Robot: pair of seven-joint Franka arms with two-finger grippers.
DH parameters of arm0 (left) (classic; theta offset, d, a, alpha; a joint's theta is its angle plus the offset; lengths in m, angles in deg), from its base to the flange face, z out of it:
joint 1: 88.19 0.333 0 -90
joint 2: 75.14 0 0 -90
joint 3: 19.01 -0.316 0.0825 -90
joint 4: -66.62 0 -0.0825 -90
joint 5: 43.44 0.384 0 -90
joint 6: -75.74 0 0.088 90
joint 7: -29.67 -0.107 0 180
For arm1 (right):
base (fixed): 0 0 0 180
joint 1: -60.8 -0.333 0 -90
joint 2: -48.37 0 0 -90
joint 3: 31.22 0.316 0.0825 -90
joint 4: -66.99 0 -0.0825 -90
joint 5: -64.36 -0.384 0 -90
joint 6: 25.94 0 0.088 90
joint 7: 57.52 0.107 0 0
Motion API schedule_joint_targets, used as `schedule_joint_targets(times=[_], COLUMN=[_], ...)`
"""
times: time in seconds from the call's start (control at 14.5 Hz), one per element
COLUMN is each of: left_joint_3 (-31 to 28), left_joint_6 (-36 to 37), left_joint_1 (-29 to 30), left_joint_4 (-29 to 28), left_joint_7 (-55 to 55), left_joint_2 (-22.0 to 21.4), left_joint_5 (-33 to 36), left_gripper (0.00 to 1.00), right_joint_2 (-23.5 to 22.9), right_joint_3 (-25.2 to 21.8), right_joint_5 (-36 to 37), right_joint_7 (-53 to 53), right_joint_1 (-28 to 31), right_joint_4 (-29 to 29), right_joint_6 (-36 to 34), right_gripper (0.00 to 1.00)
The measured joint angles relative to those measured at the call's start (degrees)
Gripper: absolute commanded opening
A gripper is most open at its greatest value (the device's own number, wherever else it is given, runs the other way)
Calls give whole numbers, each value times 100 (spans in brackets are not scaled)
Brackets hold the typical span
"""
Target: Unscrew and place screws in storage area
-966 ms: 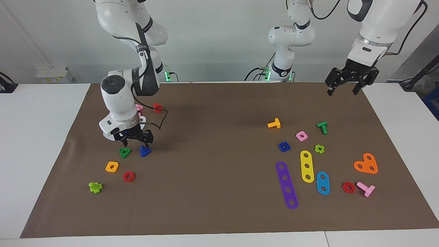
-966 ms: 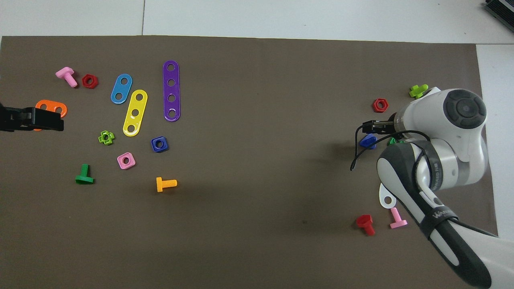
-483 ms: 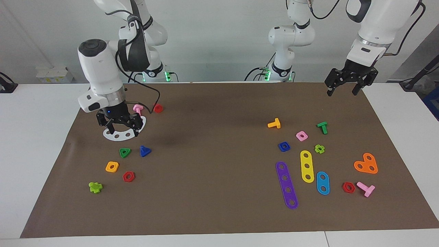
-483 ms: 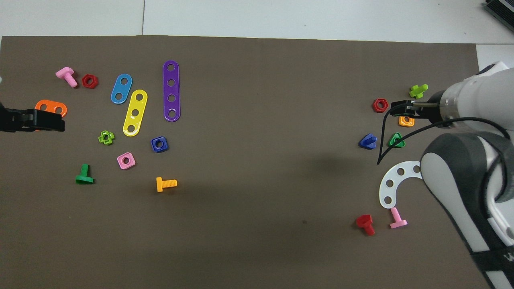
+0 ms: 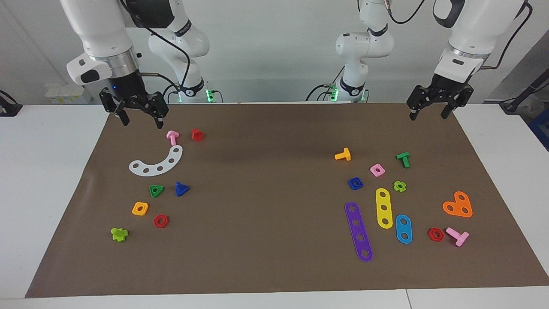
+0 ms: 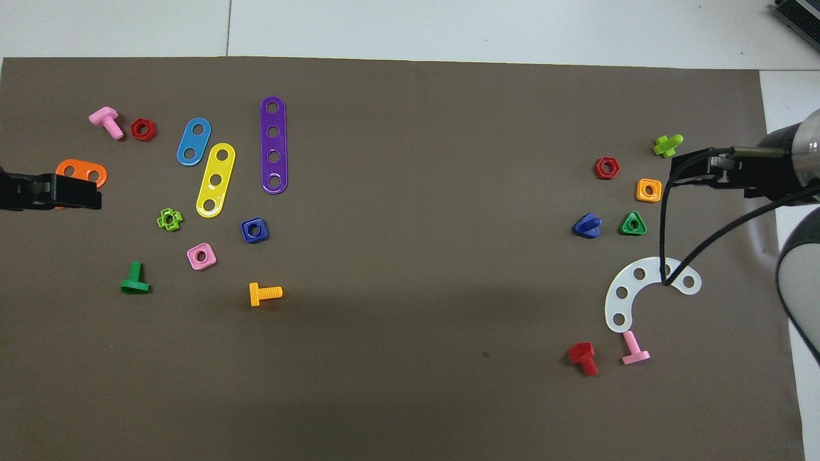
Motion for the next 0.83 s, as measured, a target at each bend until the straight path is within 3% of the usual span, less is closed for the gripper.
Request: schedule_joint_targets(times=[0.34, 0.83], left_joint_3=[-6, -6], left_joint_6=[0, 0], left_joint_1=[0, 0], left_joint_4=[-17, -20], left_joint_7=[0, 0], left_joint_2=[-6, -16], left_joint_5=[0, 0], left_gripper=[100, 100], right_joint_2=[0, 51], right_joint_3=[-6, -6], right_joint_5=[-1, -1], right_joint_7=[0, 3], right_joint_1=[5, 5], right_joint_4=[-79, 125], right_joint_6=[-478, -566], right_gripper=[100, 100])
